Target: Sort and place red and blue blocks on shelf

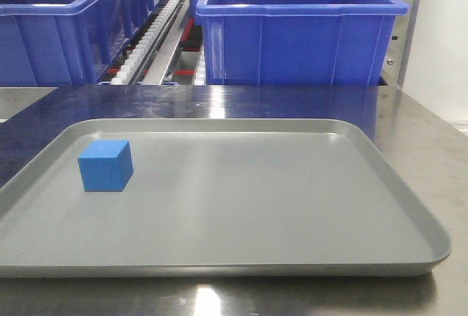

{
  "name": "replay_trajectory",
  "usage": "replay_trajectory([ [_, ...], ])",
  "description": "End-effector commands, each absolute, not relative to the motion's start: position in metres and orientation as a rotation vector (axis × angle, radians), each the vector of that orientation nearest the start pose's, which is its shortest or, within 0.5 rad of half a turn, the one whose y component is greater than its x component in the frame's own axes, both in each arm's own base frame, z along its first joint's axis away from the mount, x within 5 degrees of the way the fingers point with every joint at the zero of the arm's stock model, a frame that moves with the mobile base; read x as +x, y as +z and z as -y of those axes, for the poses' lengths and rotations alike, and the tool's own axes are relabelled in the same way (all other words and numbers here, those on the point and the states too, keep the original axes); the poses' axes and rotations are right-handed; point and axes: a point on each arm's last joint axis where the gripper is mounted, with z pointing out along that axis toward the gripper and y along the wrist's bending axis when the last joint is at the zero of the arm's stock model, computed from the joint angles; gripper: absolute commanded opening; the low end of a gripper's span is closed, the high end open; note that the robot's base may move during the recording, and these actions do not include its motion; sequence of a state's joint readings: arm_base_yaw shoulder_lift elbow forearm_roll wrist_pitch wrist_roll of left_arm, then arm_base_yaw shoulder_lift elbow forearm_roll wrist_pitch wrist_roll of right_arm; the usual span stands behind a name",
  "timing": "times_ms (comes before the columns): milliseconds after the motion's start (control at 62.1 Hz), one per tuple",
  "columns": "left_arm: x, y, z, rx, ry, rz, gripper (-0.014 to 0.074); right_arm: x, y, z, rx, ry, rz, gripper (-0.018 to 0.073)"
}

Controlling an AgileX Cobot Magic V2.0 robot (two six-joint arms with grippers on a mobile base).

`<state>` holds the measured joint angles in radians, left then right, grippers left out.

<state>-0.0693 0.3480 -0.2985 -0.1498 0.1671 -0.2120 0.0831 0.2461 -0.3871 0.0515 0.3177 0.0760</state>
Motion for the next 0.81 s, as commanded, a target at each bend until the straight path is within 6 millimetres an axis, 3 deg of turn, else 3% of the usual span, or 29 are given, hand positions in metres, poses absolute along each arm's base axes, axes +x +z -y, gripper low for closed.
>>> replay_trajectory([
  [0, 0.103, 0.300, 0.009, -0.299, -0.398, -1.685, 0.0124, 0.065, 0.316, -0.006, 0.018, 0.154, -1.560, 0.0078],
  [97, 0.124, 0.307, 0.014, -0.339, -0.437, -1.777, 0.0124, 0.065, 0.316, -0.006, 0.018, 0.154, -1.560, 0.0078],
  [258, 0.158, 0.309, 0.031, -0.219, -0.419, -1.944, 0.0124, 0.065, 0.316, -0.006, 0.018, 0.154, -1.560, 0.0078],
  [628, 0.220, 0.299, 0.100, 0.066, -0.370, -2.374, 0.0132, 0.065, 0.316, -0.006, 0.018, 0.154, -1.560, 0.0078],
  [725, 0.231, 0.296, 0.115, 0.116, -0.333, -2.438, 0.0202, 0.065, 0.316, -0.006, 0.018, 0.154, -1.560, 0.0078],
  [790, 0.239, 0.293, 0.124, 0.105, -0.308, -2.484, 0.0311, 0.065, 0.316, -0.006, 0.018, 0.154, -1.560, 0.0078],
])
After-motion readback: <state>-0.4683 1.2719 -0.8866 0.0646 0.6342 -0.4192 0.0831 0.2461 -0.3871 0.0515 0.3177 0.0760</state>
